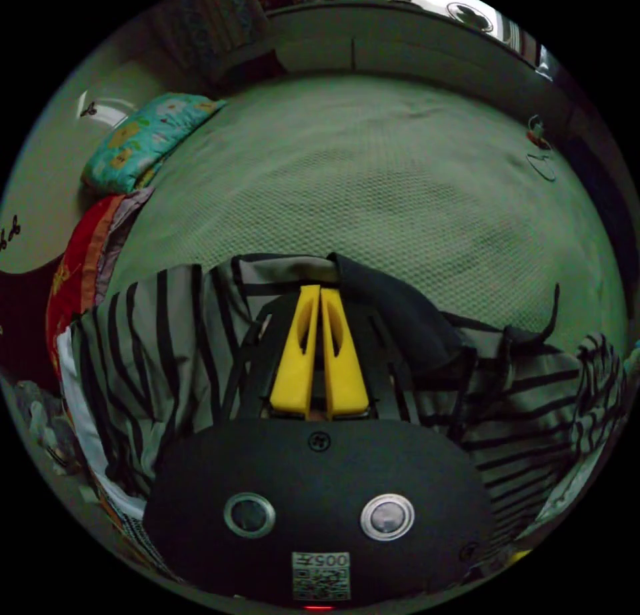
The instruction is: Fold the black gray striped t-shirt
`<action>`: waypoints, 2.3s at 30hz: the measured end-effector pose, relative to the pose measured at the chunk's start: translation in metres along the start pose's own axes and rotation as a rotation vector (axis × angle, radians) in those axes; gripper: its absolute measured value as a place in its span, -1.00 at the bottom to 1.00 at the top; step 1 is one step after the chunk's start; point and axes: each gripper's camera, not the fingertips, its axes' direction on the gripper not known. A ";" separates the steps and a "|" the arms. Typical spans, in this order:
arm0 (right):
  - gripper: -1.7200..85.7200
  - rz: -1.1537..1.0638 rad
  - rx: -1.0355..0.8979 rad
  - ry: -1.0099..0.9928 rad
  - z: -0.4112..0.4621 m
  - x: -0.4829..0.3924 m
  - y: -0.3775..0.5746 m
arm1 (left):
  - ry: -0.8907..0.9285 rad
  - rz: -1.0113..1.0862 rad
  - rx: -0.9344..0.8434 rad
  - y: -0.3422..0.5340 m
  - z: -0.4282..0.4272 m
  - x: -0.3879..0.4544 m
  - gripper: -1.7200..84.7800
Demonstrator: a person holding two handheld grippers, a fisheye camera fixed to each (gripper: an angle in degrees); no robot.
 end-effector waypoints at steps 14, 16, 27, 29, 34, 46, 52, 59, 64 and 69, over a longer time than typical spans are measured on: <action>-0.98 0.025 0.003 0.034 -0.002 0.013 -0.006 | 0.135 0.047 0.188 0.127 -0.110 -0.092 -0.89; -0.98 0.034 -0.002 0.015 -0.001 0.015 -0.007 | 0.133 0.020 0.202 0.154 -0.125 -0.124 -0.86; -0.98 -0.024 -0.042 0.031 0.014 -0.006 -0.010 | 0.229 -0.050 0.186 0.238 -0.130 -0.200 -0.63; -0.98 -0.027 -0.048 0.047 0.015 -0.007 -0.011 | 0.162 -0.102 0.186 0.244 -0.126 -0.204 -0.77; -0.98 -0.003 -0.045 0.042 0.013 -0.001 -0.012 | 0.072 -0.188 0.290 0.273 -0.151 -0.222 -0.85; -0.98 -0.025 -0.049 0.020 0.017 -0.015 -0.012 | 0.226 -0.423 0.248 0.355 -0.168 -0.318 -0.82; -0.98 -0.021 -0.042 0.037 0.017 -0.019 -0.011 | 0.278 -0.440 0.438 0.347 -0.208 -0.339 -0.81; -0.98 -0.059 -0.072 0.090 0.029 -0.037 -0.011 | 0.142 -0.290 0.177 0.254 -0.160 -0.323 -0.68; -0.98 -0.067 -0.080 0.109 0.033 -0.041 -0.011 | 0.052 -0.349 0.158 0.246 -0.152 -0.313 -0.78; -0.98 -0.059 -0.074 0.102 0.031 -0.040 -0.011 | -0.048 -0.356 0.231 0.250 -0.180 -0.315 -0.87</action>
